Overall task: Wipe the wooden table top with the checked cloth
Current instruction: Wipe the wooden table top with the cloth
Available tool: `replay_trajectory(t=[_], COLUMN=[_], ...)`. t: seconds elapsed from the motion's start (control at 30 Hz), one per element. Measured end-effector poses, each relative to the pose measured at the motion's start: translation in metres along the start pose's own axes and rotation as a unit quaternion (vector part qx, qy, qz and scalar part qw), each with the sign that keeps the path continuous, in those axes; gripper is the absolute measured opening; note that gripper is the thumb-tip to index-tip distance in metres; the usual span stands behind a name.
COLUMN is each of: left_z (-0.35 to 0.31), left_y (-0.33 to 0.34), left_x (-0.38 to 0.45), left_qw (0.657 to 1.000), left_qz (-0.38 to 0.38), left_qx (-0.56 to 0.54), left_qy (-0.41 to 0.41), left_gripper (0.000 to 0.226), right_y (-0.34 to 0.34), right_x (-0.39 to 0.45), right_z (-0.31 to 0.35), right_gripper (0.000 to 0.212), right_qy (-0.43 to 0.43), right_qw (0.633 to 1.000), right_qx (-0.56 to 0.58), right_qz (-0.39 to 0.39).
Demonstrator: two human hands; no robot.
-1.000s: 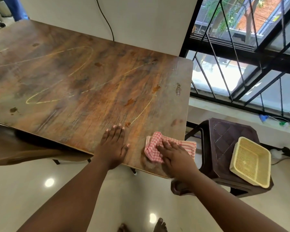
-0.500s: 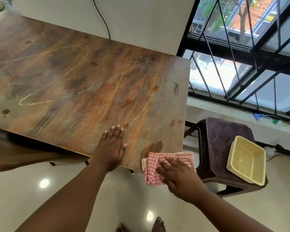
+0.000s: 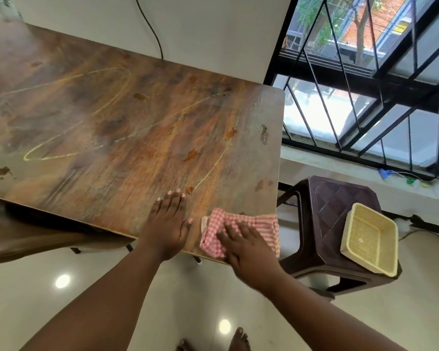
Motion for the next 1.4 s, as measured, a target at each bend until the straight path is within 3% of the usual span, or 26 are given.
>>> replay_trajectory(t=[0.17,0.37,0.5,0.73,0.93,1.07,1.2,1.4], left_z=[-0.001,-0.009,-0.032,-0.049,-0.046,-0.049,-0.058,-0.060], left_y=[0.002,-0.004,-0.007,0.001,-0.013,-0.017,-0.016,-0.015], left_x=[0.002,0.008,0.022,0.052,0.065,0.069,0.071,0.073], left_qw=[1.000,1.000,0.999,0.998,1.000,0.999,0.998,0.997], left_qz=[0.012,0.026,0.024,0.035,0.014,0.033,0.042,0.041], left_qx=[-0.004,0.005,0.022,0.043,-0.001,0.000,0.042,0.064], left_qy=[-0.007,-0.012,0.018,0.027,-0.007,-0.013,-0.004,-0.005], left_gripper=[0.084,0.095,0.099,0.100,0.079,0.066,0.066,0.075], right_y=[0.005,-0.027,-0.047,-0.064,-0.028,-0.024,-0.034,-0.076], right_x=[-0.026,0.004,0.041,0.076,0.024,-0.009,0.005,0.072], right_z=[-0.018,-0.097,-0.125,-0.128,-0.050,-0.050,-0.103,-0.172], right_gripper=[0.048,0.051,0.049,0.051,0.046,0.045,0.046,0.048], right_qy=[-0.014,0.118,0.145,0.100,-0.115,-0.191,-0.153,-0.046], right_qw=[1.000,0.993,0.988,0.994,0.990,0.979,0.986,0.999], right_qx=[-0.011,0.019,0.047,0.035,0.013,-0.040,-0.034,-0.023], right_qz=[0.007,-0.025,-0.036,-0.021,0.083,0.053,0.057,-0.006])
Point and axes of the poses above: each hand's wrist, its own x-axis towards the middle knuckle, its own y-axis out of the palm, z = x × y, the point moved 10 cm from there along x, towards the middle knuckle, and after that the axes turned 10 degrees about z, right-handed, at the moved point
